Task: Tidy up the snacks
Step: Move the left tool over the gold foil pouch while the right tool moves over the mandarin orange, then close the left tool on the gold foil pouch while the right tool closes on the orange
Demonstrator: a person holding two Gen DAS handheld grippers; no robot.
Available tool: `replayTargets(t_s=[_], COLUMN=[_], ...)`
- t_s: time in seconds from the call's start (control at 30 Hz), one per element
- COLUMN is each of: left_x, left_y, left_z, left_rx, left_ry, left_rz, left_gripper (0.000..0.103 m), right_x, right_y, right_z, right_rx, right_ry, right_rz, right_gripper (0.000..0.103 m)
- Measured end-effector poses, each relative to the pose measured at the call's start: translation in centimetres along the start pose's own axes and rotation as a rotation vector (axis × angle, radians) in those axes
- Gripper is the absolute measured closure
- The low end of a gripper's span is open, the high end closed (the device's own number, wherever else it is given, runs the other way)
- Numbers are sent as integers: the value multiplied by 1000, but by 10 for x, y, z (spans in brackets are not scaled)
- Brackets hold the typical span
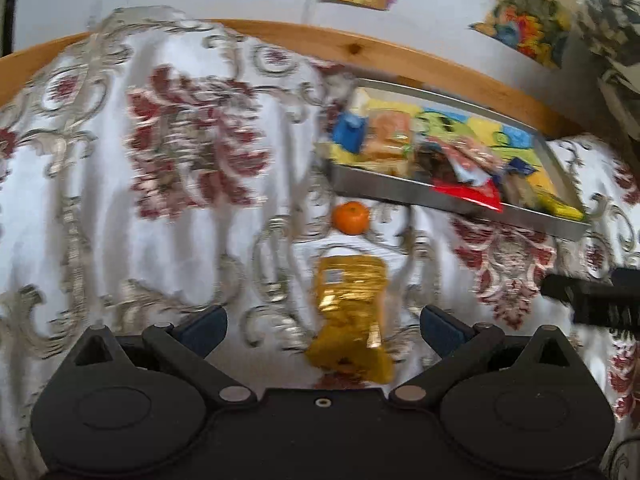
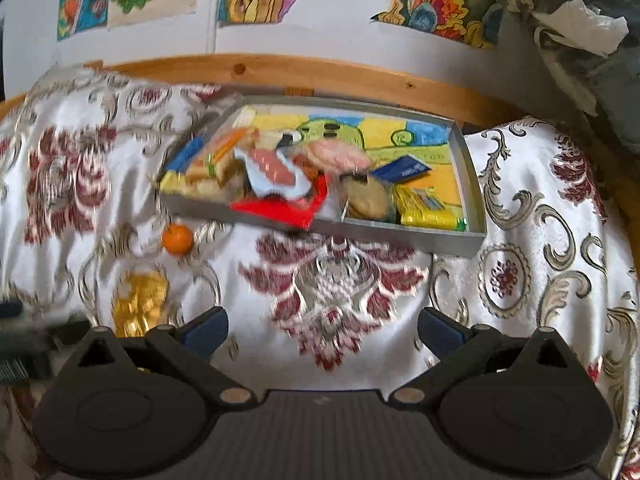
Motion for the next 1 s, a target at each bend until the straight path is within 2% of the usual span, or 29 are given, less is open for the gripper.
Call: replayTargets(t_s=[0.13, 0.33, 0.4, 0.53, 0.67, 0.83, 1.0], left_x=[-4, -20, -26, -34, -44, -56, -70], left_y=[-10, -5, -4, -7, -14, -16, -5], left_z=[-3, 4, 6, 7, 7, 8, 7], left_rx=[-43, -28, -44, -74, -106, -139, -68], left_ry=[-47, -51, -45, -37, -7, 22, 73], left_rz=[27, 80, 90, 136, 180, 176, 172], left_gripper=[1, 1, 1, 1, 1, 3, 17], right_x=[-10, -42, -57, -83, -98, -123, -138], right_y=[4, 22, 31, 50, 65, 74, 86], right_z=[-23, -44, -47, -50, -52, -47, -47], right_rx=[-29, -42, -30, 25, 97, 109, 137], right_ry=[29, 50, 56, 97, 107, 139, 134], right_rz=[-128, -402, -446, -507, -522, -515, -499], right_gripper=[0, 0, 0, 3, 5, 15, 29])
Point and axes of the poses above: each gripper's, at about its wrist camera, not at the fingertips, and x roughly against the way its jaws point, y to its left, z to its underside, the point moved 1 cm from there along -x, roughly the way its jaws point, and after that the axes turned 5 degrees about -x, right-handed, at the moved point
